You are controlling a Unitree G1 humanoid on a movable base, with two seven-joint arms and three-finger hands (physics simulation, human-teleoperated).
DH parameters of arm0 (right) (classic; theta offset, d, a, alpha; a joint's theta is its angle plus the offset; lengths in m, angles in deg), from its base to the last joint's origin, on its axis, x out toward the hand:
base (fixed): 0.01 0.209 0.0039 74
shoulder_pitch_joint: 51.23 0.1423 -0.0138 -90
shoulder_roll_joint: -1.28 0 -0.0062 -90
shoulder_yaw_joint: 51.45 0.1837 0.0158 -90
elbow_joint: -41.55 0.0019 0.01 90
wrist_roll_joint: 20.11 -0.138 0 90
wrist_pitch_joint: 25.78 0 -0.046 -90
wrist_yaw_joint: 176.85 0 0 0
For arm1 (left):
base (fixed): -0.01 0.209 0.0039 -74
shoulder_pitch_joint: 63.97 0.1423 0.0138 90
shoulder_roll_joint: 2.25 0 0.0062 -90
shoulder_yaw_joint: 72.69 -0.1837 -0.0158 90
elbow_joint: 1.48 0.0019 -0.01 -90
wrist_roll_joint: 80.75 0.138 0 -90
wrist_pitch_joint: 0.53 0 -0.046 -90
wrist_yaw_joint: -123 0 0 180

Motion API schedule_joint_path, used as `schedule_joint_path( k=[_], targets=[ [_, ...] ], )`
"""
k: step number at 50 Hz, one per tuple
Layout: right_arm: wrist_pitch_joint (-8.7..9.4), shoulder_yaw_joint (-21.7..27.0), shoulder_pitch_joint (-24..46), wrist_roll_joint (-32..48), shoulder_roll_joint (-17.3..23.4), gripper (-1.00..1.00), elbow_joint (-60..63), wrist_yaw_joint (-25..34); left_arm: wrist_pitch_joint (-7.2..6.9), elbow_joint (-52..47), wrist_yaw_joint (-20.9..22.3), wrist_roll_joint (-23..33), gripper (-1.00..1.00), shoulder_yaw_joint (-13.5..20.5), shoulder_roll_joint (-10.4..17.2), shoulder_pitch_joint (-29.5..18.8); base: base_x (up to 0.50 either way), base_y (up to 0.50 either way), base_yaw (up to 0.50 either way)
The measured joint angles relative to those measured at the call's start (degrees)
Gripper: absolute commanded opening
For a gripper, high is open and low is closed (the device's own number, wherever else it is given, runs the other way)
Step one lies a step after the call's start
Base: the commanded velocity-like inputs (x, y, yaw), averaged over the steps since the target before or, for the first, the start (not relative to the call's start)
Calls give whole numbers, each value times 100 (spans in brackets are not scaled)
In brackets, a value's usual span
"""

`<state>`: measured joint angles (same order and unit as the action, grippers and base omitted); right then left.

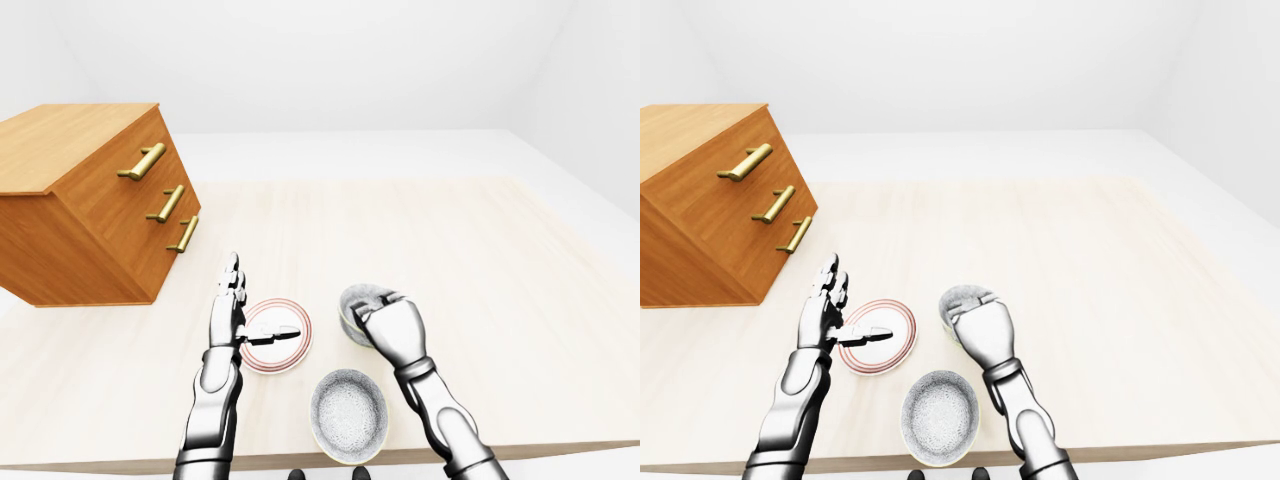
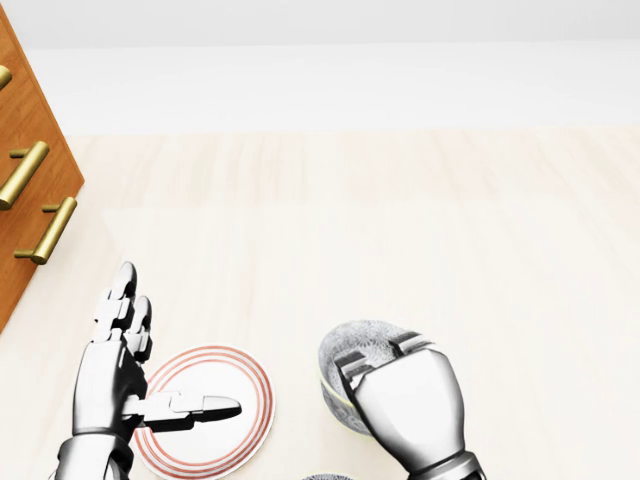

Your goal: Stack the bowl at the front on the bowl in the middle.

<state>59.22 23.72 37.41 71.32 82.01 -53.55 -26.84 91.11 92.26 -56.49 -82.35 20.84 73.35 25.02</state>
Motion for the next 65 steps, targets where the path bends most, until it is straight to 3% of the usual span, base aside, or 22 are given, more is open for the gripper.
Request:
schedule_joint_path(
  k=[16,22,31,40,65],
  targets=[
    [0,38,-327,-235,79,100,675,280,-16,-5,-19,1,100,20,9,-21,0,0,0],
    [0,175,-620,-274,164,100,1422,881,-8,18,-25,-4,100,29,14,-43,0,0,0],
    [0,759,-990,-739,114,100,2980,2060,-7,38,-39,-13,100,35,17,-59,0,0,0],
    [0,1112,-1149,-980,-40,100,3794,2644,7,61,-42,-21,100,39,20,-65,0,0,0],
    [0,1265,-1253,-1218,-192,100,4331,2953,-26,26,-40,-17,100,33,18,-45,0,0,0]
  ],
)
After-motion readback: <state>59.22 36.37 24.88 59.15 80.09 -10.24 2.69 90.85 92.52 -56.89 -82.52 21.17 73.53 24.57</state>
